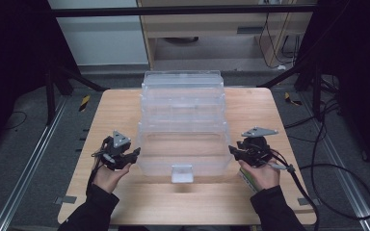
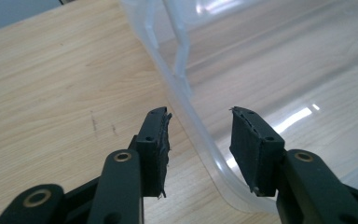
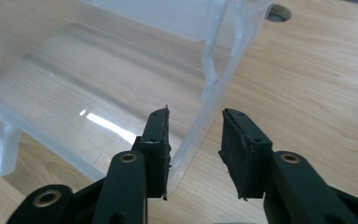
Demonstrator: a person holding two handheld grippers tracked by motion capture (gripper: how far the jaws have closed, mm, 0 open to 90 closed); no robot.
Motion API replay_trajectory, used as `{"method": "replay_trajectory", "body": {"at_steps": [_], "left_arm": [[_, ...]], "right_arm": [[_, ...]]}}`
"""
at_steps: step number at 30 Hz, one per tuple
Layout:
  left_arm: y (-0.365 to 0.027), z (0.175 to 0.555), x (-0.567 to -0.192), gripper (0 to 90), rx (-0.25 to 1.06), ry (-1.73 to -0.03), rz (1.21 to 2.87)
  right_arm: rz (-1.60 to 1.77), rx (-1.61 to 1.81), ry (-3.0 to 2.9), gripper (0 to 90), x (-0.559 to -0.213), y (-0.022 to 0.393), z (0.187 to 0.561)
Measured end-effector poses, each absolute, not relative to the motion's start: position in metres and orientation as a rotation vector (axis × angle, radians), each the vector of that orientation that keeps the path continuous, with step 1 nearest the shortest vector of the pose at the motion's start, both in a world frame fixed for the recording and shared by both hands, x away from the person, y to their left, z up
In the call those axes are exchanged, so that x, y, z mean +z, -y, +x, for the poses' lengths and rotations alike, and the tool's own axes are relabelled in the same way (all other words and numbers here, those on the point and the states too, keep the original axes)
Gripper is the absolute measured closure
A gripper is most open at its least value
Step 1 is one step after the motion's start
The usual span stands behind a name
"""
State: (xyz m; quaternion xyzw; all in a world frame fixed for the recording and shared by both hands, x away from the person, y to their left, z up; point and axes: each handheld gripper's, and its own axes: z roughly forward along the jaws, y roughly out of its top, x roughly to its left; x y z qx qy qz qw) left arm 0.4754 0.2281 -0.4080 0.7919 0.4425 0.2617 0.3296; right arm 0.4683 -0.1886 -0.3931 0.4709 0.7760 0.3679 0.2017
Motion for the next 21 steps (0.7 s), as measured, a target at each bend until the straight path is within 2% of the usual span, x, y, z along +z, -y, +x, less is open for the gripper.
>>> {"method": "replay_trajectory", "body": {"at_steps": [9, 21], "left_arm": [[-0.251, 0.473, -0.395, 53.5, 0.691, -1.180, 2.009], [-0.279, 0.466, -0.394, 49.7, 0.732, -1.239, 1.974]], "right_arm": [[1.340, 1.069, -2.105, 52.9, -0.370, 0.218, 0.463], [1.324, 0.987, -2.178, 43.0, -0.363, 0.239, 0.449]]}}
